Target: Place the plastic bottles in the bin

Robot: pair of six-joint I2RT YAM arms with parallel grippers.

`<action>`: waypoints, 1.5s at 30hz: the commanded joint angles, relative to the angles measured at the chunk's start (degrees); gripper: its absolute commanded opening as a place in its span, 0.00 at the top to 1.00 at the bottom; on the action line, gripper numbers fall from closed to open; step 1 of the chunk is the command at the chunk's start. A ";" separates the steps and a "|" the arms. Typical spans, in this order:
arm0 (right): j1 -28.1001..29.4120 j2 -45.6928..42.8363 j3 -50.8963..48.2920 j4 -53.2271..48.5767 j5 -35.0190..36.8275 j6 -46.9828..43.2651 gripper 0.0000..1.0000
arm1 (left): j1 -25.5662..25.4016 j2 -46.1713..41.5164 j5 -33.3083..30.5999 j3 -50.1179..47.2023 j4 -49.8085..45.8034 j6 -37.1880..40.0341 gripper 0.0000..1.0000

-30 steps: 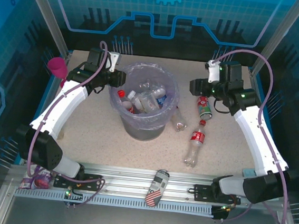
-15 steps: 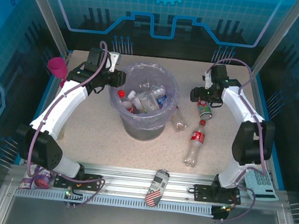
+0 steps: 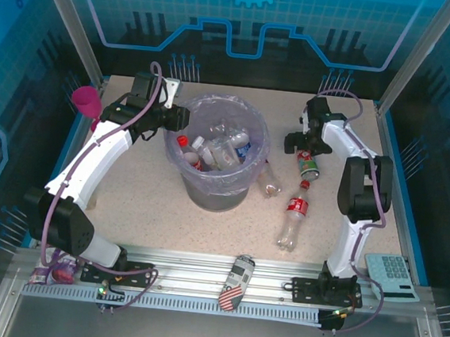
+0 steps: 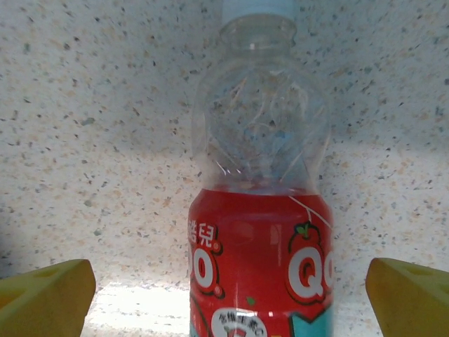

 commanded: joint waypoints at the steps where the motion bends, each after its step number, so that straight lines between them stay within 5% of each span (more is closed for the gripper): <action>1: -0.21 2.93 3.34 0.58 -0.79 0.22 0.01 | -0.14 5.63 -3.82 -4.23 -7.29 1.95 0.54; 10: 0.18 6.15 4.70 1.22 0.20 0.58 0.05 | -0.14 5.74 -4.04 -4.54 -7.01 2.09 0.54; 22: -0.88 6.08 2.68 2.66 -0.05 0.44 0.29 | -0.14 5.58 -4.26 -4.52 -7.05 2.22 0.54; 32: -1.80 -2.52 -2.02 8.63 -1.77 -0.25 0.38 | -0.16 5.58 -4.36 -4.52 -7.04 2.22 0.54; 45: -1.15 -26.85 -4.50 14.57 -14.10 2.48 0.43 | -0.14 5.50 -4.01 -4.46 -7.06 2.13 0.54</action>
